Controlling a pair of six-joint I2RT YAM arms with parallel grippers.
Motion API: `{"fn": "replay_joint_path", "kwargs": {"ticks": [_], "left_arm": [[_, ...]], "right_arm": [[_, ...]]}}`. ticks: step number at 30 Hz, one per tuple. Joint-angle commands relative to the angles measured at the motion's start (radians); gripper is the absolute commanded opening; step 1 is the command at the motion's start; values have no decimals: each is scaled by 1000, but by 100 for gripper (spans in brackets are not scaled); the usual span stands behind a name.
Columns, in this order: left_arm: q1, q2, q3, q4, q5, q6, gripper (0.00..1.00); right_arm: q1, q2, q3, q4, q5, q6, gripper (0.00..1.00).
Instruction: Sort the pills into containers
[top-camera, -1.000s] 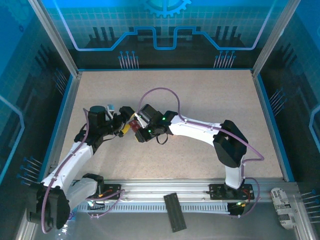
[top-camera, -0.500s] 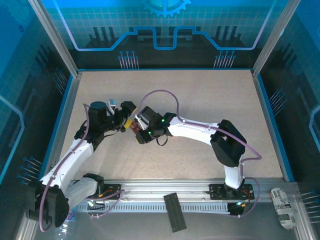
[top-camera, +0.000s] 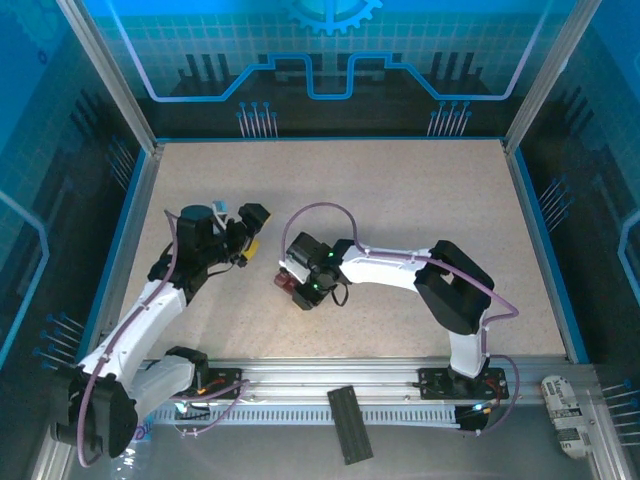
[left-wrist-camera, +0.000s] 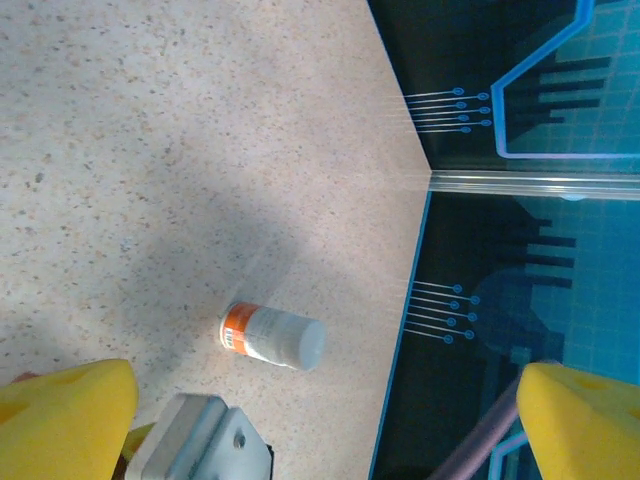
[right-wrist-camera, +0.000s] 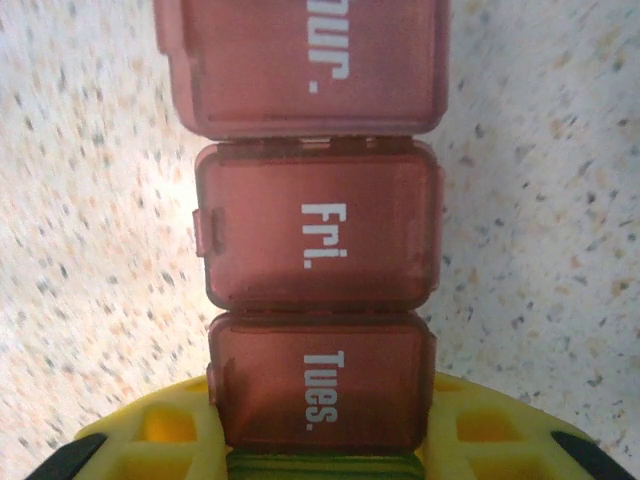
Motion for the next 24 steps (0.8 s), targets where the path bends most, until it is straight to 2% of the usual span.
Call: {"fn": "replay_joint_path", "kwargs": {"ticks": [1, 7, 11, 13, 18, 24], "left_arm": [[-6, 10, -26, -4, -26, 26, 99], [-6, 16, -28, -12, -37, 38, 99], [-6, 23, -23, -17, -38, 44, 99], [-5, 24, -19, -26, -41, 51, 99], [-2, 35, -11, -26, -43, 63, 99], [1, 51, -3, -26, -35, 64, 99]], "right_arm": [[-2, -32, -20, -30, 19, -156, 18], [-3, 28, -7, -33, 105, -182, 31], [-3, 29, -13, -45, 151, -179, 61], [-1, 7, -31, -48, 170, -168, 68], [-1, -23, -64, -54, 231, -157, 71], [-18, 33, -5, -98, 332, -189, 68]]}}
